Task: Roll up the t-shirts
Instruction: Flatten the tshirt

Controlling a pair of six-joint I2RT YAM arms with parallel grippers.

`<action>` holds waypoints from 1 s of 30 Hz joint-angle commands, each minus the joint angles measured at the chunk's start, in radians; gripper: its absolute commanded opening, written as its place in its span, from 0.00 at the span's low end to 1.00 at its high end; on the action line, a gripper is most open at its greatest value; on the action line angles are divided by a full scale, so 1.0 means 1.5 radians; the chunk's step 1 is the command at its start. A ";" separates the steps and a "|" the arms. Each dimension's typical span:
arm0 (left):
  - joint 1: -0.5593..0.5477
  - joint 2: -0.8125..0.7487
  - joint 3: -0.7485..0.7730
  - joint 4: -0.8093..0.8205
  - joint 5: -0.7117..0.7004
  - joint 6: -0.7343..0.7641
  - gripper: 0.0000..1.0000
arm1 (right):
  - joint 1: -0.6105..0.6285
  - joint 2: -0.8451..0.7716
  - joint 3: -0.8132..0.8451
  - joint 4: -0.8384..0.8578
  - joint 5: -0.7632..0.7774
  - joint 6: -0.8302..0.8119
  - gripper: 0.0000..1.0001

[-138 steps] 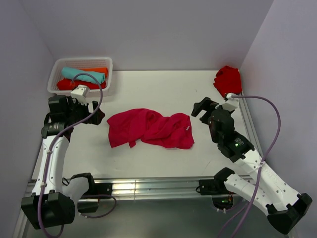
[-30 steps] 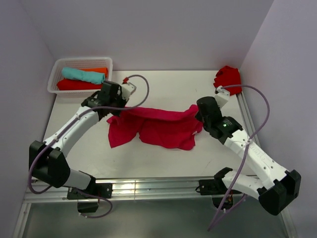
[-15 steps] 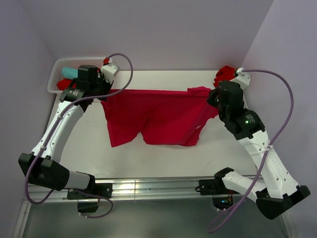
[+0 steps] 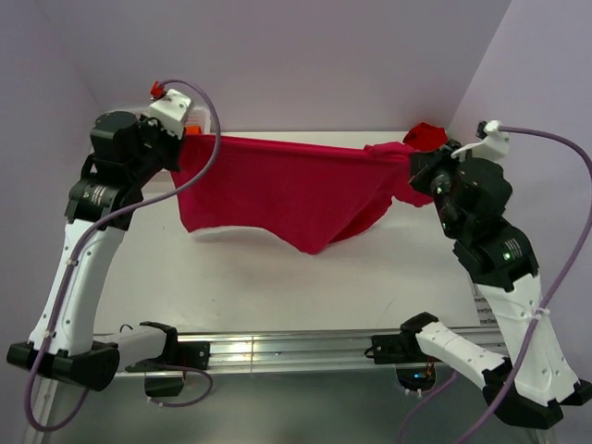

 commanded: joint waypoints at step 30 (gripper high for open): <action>0.019 -0.226 0.028 0.057 0.019 -0.066 0.00 | -0.018 -0.230 0.041 0.169 -0.156 -0.147 0.00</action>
